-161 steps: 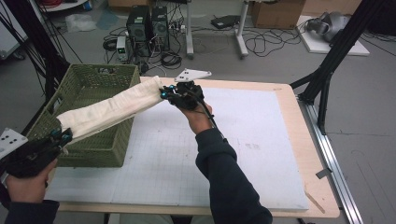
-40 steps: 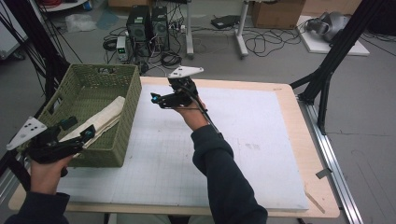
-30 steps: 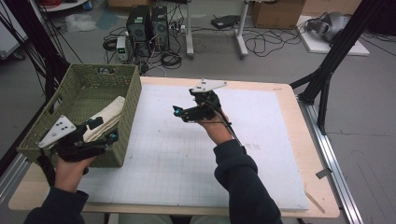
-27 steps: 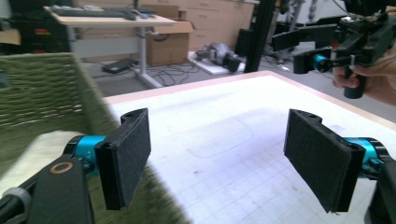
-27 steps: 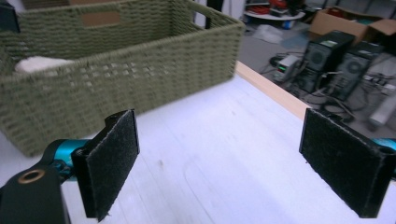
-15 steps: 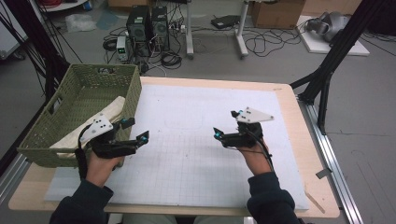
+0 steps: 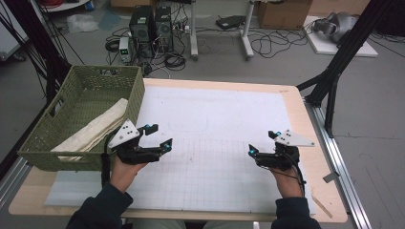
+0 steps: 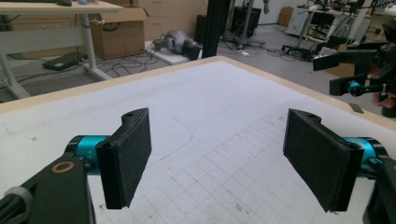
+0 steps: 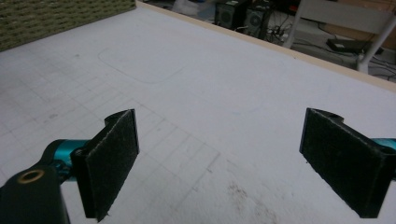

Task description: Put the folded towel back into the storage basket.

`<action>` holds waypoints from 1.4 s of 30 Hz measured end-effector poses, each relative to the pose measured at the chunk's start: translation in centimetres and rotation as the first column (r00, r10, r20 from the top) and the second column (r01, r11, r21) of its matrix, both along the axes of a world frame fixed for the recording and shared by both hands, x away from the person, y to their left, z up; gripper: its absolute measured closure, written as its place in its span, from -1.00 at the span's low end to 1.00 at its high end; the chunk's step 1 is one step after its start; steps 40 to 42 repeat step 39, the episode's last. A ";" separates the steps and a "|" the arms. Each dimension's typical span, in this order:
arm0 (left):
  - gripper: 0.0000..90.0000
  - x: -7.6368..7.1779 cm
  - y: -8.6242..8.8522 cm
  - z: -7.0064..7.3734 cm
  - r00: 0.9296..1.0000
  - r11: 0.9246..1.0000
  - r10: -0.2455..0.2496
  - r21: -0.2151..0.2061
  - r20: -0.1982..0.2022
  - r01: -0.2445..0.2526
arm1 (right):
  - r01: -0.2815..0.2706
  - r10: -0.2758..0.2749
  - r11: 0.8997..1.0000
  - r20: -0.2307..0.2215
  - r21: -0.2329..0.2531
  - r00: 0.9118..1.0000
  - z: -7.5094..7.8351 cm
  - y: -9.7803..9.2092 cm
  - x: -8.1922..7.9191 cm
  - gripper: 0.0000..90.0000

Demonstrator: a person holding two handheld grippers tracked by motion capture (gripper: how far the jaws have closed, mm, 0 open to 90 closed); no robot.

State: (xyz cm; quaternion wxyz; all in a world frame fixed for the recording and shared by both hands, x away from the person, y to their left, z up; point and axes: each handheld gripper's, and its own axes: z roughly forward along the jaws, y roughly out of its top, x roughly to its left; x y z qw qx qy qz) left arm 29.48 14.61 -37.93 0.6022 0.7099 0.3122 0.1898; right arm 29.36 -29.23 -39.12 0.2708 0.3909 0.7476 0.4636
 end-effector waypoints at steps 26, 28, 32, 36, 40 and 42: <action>-0.47 0.1 -0.8 -3.3 1.000 0.999 -0.014 0.035 -0.018 0.015 | 0.060 -0.060 0.998 -0.014 -0.012 0.998 -0.7 -0.9 -0.8 -0.75; -0.47 0.2 -0.7 -3.4 1.000 0.999 -0.012 0.034 -0.021 0.013 | 0.059 -0.059 0.998 -0.014 -0.010 0.998 -0.7 -0.9 -0.8 -0.75; -0.46 0.3 -0.6 -3.4 1.000 0.999 -0.007 0.031 -0.027 0.008 | 0.056 -0.057 0.998 -0.013 -0.014 0.998 -0.8 -0.9 -0.8 -0.75; -0.46 0.3 -0.6 -3.5 1.000 0.999 -0.007 0.034 -0.030 0.008 | 0.055 -0.055 0.998 -0.017 -0.013 0.998 -0.8 -0.8 -0.7 -0.75; -0.46 0.3 -0.6 -3.5 1.000 0.999 -0.008 0.037 -0.030 0.010 | 0.054 -0.054 0.998 -0.020 -0.010 0.998 -0.9 -0.8 -0.7 -0.75; -0.46 0.3 -0.6 -3.5 1.000 0.999 -0.008 0.037 -0.030 0.010 | 0.054 -0.054 0.998 -0.020 -0.010 0.998 -0.9 -0.8 -0.7 -0.75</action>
